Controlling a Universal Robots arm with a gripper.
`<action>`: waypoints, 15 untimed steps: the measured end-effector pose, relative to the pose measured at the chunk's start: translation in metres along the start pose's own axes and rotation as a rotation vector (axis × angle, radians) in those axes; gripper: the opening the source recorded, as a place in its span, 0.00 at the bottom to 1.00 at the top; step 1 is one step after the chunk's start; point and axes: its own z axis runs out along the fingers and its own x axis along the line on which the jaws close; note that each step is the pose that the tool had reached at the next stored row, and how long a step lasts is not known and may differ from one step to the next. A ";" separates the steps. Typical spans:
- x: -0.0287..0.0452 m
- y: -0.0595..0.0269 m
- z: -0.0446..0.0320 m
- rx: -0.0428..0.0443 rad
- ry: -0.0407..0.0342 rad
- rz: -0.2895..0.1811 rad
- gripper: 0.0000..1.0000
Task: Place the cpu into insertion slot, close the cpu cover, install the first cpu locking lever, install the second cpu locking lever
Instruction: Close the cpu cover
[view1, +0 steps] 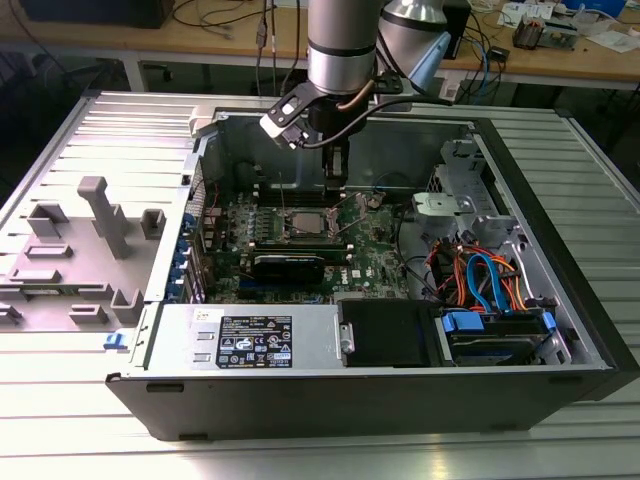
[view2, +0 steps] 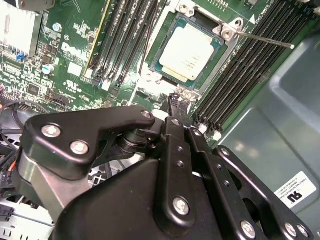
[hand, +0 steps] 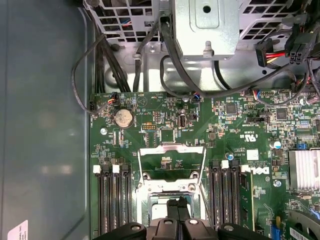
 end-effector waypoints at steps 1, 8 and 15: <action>0.0000 0.0001 0.0000 0.0000 0.0000 0.000 0.11; 0.0001 0.0044 0.0002 0.0000 0.0000 0.000 0.11; 0.0003 0.0122 0.0005 -0.0001 0.0000 0.000 0.11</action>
